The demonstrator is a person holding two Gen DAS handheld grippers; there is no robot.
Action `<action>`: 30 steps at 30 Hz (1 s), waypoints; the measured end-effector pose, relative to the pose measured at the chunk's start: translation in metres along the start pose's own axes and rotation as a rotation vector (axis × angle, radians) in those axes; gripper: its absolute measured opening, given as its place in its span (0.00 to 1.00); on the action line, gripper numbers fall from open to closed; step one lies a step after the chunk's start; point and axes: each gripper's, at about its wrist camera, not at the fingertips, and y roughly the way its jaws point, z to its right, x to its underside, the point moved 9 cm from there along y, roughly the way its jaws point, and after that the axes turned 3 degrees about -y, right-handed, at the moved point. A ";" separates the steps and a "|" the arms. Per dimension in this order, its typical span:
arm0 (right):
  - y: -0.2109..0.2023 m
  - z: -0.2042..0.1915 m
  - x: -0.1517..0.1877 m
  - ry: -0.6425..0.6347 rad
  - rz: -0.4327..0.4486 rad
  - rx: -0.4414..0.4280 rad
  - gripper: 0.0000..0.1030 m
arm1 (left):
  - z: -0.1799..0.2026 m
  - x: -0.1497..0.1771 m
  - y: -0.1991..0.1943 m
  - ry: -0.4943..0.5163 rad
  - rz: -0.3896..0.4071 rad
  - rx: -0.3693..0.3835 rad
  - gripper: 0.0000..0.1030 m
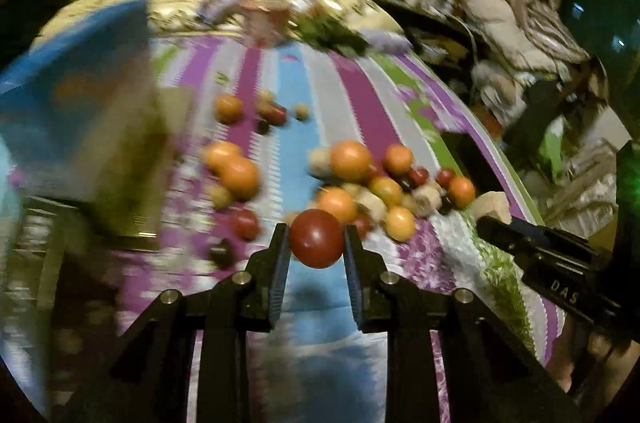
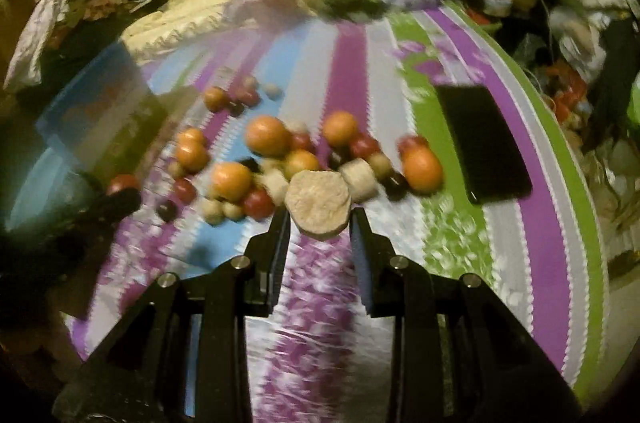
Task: Organize fruits
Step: 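Grasp a pale round slice with the right tool while the left tool grasps a red tomato, then carry the pale slice and red tomato in both tools over the light-blue basket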
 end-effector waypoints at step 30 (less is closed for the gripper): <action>-0.035 -0.343 -0.075 -0.435 -0.017 -0.367 0.30 | -0.318 -0.006 -0.246 -0.422 0.252 -0.330 0.26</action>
